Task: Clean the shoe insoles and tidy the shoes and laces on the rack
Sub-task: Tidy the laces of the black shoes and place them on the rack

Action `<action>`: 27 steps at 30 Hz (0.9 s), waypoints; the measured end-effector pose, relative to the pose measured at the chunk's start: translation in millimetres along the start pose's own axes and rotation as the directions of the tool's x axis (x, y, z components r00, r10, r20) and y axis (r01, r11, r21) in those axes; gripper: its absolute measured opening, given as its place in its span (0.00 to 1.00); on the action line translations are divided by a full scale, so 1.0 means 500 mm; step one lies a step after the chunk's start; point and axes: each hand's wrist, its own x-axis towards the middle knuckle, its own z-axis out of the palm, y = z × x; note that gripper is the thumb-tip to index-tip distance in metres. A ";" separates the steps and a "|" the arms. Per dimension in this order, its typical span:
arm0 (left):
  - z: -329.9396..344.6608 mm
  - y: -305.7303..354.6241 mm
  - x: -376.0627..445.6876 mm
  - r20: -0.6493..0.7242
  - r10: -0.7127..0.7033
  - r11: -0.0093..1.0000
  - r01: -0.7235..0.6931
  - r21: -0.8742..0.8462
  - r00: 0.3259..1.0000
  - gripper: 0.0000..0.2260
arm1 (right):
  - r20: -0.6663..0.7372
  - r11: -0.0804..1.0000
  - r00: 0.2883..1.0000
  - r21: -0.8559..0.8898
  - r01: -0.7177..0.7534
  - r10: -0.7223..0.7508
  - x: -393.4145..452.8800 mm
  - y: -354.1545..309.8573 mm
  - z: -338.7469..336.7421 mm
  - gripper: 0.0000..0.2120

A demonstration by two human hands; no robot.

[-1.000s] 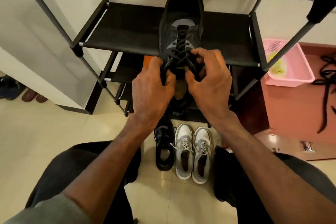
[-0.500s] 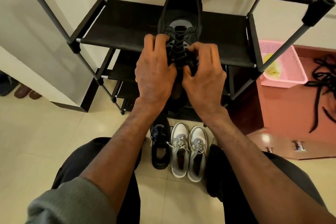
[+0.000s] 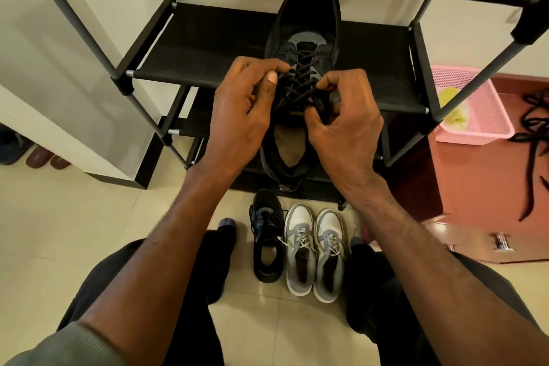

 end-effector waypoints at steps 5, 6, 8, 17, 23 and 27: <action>-0.006 -0.011 0.035 0.048 0.033 0.997 -0.036 0.070 0.998 0.10 | 0.027 1.000 1.000 0.003 0.009 -0.009 -0.001 0.003 -0.004 0.12; -0.007 -0.014 0.043 0.058 0.047 0.994 -0.052 0.092 0.997 0.10 | 0.031 1.000 0.999 0.007 0.011 -0.011 -0.001 0.004 -0.005 0.12; -0.005 -0.019 0.056 0.070 0.078 0.992 -0.084 0.094 0.995 0.10 | 0.040 1.000 0.999 0.017 0.014 -0.015 0.001 0.007 -0.007 0.12; 0.012 -0.033 0.074 0.033 0.112 0.992 -0.114 0.055 0.993 0.11 | 0.058 1.000 0.998 0.026 0.016 -0.017 0.003 0.011 -0.008 0.13; 0.021 -0.029 0.075 -0.012 0.116 0.991 -0.115 0.062 0.993 0.09 | 0.069 0.999 0.998 0.044 -0.002 -0.001 0.005 0.007 -0.004 0.13; 0.027 -0.034 0.086 -0.021 0.120 0.990 -0.118 0.083 0.993 0.09 | 0.074 0.999 0.997 0.036 -0.016 0.013 0.007 0.004 -0.005 0.14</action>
